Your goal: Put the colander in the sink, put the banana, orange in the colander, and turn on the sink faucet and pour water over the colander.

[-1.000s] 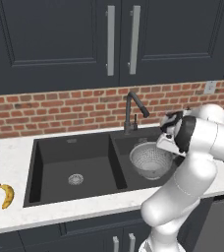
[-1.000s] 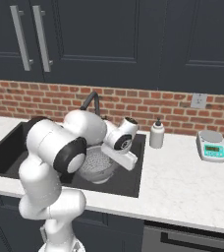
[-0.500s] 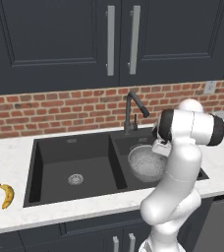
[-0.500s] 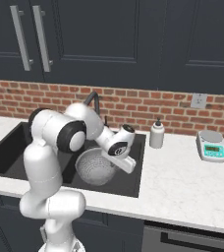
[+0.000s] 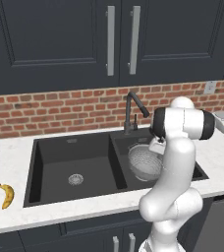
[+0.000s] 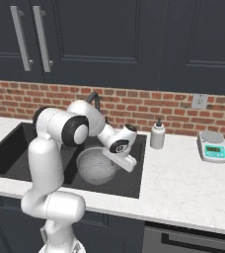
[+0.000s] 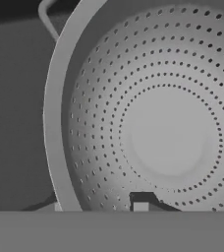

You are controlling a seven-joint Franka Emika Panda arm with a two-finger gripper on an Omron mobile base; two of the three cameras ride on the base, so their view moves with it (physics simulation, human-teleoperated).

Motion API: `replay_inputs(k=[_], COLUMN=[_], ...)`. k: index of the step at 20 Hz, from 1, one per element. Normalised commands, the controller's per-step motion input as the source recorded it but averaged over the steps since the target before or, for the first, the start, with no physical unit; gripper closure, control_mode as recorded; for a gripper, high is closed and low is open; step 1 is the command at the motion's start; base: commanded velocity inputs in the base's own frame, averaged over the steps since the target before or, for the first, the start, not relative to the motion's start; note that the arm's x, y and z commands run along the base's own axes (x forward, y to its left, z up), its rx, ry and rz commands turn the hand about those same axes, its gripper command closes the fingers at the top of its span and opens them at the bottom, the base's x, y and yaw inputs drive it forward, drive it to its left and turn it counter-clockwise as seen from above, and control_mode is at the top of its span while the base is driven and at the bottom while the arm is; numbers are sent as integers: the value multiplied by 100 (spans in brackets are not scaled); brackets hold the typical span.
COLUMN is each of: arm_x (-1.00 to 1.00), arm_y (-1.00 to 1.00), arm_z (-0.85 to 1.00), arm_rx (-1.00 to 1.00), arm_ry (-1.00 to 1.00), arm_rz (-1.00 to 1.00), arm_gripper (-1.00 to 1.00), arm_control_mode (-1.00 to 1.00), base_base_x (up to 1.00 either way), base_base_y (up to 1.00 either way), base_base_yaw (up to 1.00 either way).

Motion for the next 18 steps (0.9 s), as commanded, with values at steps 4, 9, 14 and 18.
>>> replay_inputs(k=[4,9,14,18], arm_x=[-5,-15,-18,-21], arm_y=[16,1,0,-1], arm_z=[0,0,10,67], arm_rx=[1,4,5,11], arm_ry=[0,0,0,-3], arm_rz=[0,0,0,5], arm_gripper=[-100,-100,-100,-100], arm_control_mode=[-100,-100,-100,-100], base_base_x=[0,0,0,0], base_base_y=[0,0,0,0], base_base_yaw=[0,0,0,0])
